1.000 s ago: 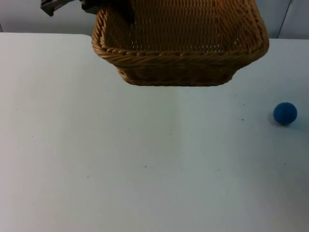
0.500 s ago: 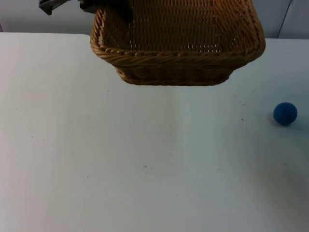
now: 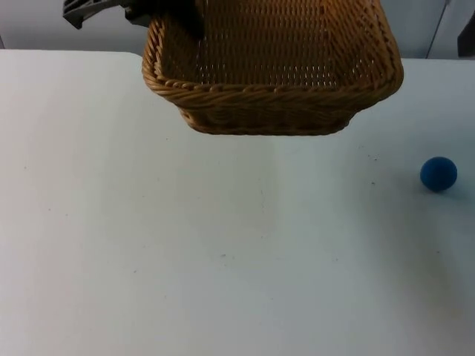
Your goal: Pick up the basket with the left hand and place the ball into the basket with the right hand.
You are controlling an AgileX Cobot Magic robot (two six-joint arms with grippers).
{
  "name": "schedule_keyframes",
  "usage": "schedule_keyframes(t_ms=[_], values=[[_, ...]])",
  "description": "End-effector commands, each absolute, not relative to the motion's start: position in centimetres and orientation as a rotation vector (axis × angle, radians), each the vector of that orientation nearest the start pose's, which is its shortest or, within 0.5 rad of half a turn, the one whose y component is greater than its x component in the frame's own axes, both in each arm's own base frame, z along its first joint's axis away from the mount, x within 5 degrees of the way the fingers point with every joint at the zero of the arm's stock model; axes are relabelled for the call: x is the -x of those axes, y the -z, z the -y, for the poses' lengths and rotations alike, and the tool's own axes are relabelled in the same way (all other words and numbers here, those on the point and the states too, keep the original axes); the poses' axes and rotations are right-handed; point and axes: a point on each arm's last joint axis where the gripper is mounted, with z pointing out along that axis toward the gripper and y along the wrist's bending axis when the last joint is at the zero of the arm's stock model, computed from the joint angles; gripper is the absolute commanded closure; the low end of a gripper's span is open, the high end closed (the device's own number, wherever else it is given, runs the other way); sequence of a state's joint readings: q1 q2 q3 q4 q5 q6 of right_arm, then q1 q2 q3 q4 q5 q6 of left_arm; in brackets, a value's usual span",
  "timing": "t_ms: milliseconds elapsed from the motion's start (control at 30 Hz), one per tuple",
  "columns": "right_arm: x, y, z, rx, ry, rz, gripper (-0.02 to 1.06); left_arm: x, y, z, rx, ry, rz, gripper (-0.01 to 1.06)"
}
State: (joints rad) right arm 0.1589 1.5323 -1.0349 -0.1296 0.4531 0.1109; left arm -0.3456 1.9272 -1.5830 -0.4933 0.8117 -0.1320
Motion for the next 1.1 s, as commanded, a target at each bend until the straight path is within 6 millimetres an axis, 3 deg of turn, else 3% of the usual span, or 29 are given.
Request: schedule_keyframes(t_ms=[0,100,133,300,467,667,833,1067], values=[[-33.6,-25.0,-4.5,0.162,-0.02,-2.461,0.0,-39.5,-26.7,17.4,0.084,0.774,-2.628,1.05],[-35.0,-22.9,-4.8,0.173,-0.055,-2.517,0.0,-39.6,-26.7,17.4,0.086,0.774,-2.622,1.05],[-35.0,-22.9,-4.8,0.173,-0.055,-2.517,0.0,-39.6,-26.7,17.4,0.086,0.774,-2.622,1.05],[-35.9,-18.5,-5.1,0.163,-0.075,-2.648,0.0,-39.6,-26.7,17.4,0.11,0.771,-2.624,1.05],[-36.3,-15.8,-5.2,0.141,-0.082,-2.725,0.0,-39.6,-26.7,17.4,0.131,0.77,-2.627,1.05],[-36.5,-15.2,-5.2,0.136,-0.08,-2.722,0.0,-39.6,-26.6,17.3,0.124,0.76,-2.628,1.05],[-36.9,-14.0,-3.6,0.061,-0.07,-2.75,0.0,-39.7,-26.6,17.2,0.122,0.746,-2.624,1.05],[-37.1,-13.5,-3.1,0.032,-0.068,-2.744,0.0,-39.8,-26.3,17.2,0.127,0.739,-2.632,1.05]])
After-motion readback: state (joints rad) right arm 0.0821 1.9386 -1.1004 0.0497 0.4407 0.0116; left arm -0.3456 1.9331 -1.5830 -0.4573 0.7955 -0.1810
